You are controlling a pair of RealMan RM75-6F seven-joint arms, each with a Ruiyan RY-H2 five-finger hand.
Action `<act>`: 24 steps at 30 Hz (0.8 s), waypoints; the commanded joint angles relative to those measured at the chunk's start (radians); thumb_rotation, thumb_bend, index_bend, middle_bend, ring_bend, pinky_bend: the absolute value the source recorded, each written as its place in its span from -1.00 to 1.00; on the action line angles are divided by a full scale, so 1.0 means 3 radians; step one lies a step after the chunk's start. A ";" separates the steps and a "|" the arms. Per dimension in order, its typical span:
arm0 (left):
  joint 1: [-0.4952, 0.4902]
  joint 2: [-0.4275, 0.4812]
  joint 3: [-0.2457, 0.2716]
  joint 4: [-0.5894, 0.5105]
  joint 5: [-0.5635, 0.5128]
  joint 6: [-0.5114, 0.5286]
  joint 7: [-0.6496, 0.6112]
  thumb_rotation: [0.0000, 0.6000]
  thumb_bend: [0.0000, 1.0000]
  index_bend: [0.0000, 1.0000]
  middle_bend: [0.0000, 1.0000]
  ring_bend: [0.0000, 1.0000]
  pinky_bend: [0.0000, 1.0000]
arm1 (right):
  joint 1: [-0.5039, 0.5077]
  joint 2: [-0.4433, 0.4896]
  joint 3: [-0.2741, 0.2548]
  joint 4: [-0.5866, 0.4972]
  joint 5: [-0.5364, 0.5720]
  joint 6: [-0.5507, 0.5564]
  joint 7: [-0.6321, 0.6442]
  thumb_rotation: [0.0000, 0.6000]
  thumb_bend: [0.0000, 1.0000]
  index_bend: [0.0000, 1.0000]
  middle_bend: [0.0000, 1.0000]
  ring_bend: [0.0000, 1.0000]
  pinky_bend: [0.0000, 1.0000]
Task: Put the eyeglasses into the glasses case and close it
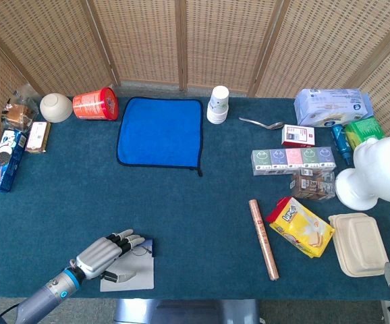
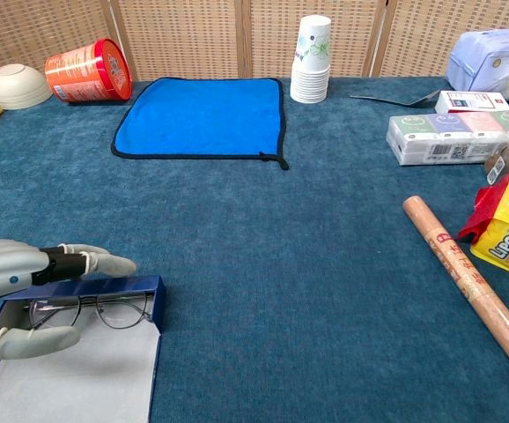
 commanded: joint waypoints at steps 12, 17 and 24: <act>0.0224 0.0125 0.0091 -0.0125 -0.0079 0.0189 0.0210 -0.72 -0.53 -0.95 -0.79 -1.00 -0.68 | 0.0014 -0.0029 -0.0005 0.0174 -0.0001 -0.0023 0.0190 1.00 -0.18 -1.00 -0.87 -0.82 -0.43; 0.0289 0.0174 0.0118 -0.0138 -0.0152 0.0206 0.0271 -0.71 -0.53 -0.95 -0.79 -1.00 -0.68 | 0.0015 -0.0048 -0.0008 0.0238 0.0000 -0.0026 0.0251 1.00 -0.18 -1.00 -0.87 -0.82 -0.43; 0.0321 0.0145 0.0115 -0.0182 -0.0118 0.0191 0.0329 -0.71 -0.53 -0.95 -0.79 -1.00 -0.68 | 0.0006 -0.0074 -0.0004 0.0315 0.0015 -0.0017 0.0323 1.00 -0.18 -1.00 -0.87 -0.82 -0.43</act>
